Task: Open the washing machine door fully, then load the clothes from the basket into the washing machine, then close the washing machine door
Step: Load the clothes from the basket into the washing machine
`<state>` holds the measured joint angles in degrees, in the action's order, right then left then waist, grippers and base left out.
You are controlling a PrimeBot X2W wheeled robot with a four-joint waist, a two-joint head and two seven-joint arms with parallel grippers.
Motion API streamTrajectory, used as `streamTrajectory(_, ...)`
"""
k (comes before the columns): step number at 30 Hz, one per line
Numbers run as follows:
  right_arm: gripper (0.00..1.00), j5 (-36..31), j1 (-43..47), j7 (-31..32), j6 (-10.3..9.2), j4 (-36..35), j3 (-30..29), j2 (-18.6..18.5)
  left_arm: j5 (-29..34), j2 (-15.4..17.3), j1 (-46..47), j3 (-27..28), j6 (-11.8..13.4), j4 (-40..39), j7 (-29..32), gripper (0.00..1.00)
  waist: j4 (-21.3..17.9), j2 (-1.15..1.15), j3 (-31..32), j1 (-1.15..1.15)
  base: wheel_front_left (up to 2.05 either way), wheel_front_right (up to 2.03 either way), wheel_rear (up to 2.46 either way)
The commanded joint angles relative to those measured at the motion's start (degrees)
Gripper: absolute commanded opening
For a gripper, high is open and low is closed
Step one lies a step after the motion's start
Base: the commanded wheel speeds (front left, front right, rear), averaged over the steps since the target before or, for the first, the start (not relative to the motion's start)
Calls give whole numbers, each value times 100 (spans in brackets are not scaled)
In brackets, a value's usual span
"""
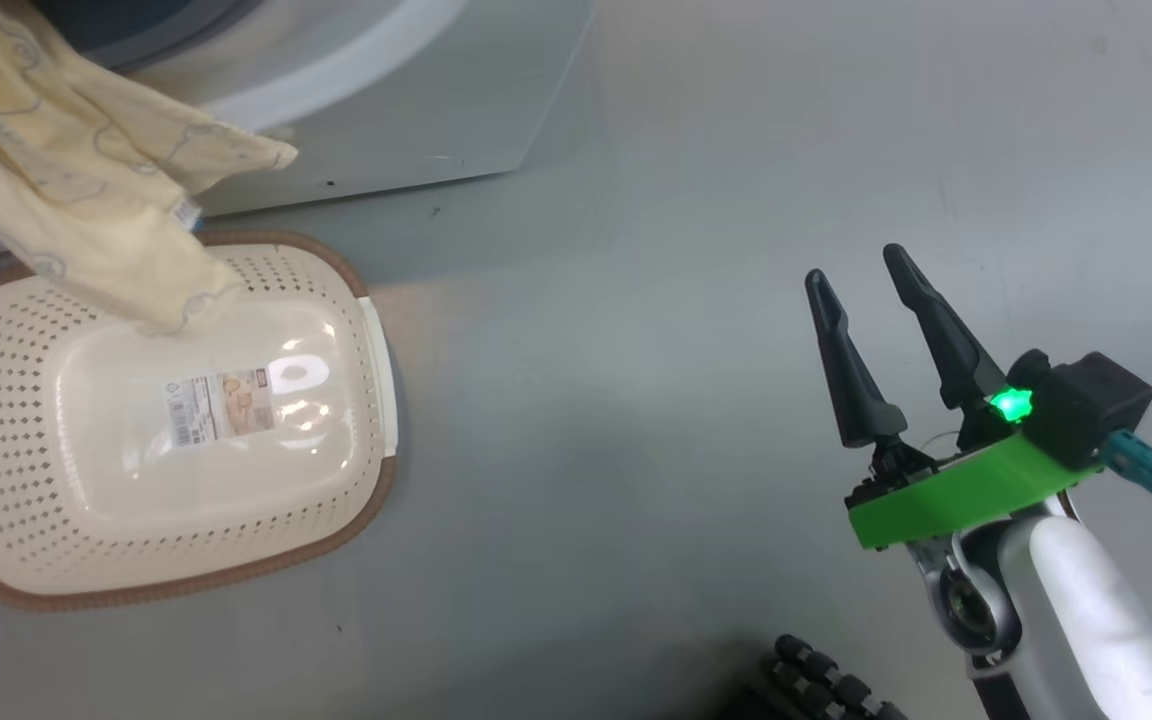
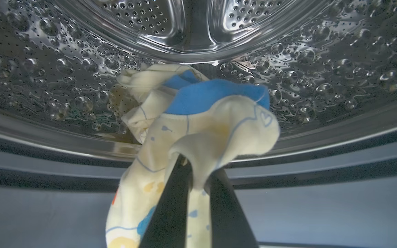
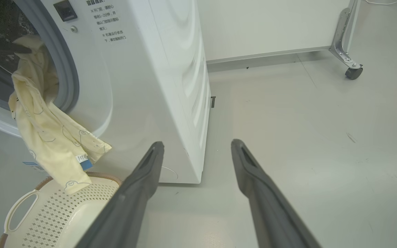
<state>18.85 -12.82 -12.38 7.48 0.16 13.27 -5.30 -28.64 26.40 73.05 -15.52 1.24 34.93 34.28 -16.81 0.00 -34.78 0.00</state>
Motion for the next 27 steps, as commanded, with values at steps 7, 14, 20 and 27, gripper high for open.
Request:
streamTrajectory(7,100,191,-225,-167,1,11,277,10,265,651,453,301,213,-456,-447,0,-426,0,-323,0,0,0,0)
streamTrajectory(14,100,385,-410,-235,1,199,505,62,666,959,874,295,198,-350,-1524,0,-822,0,-628,0,0,0,0)
streamTrajectory(20,100,517,-510,-255,1,305,642,88,971,1047,1287,281,187,-196,-2785,0,-1031,0,-807,0,0,0,0)
streamTrajectory(27,100,590,-563,-260,1,265,647,102,1633,1183,1874,-112,108,77,-4146,0,-1056,0,-968,0,0,0,0)
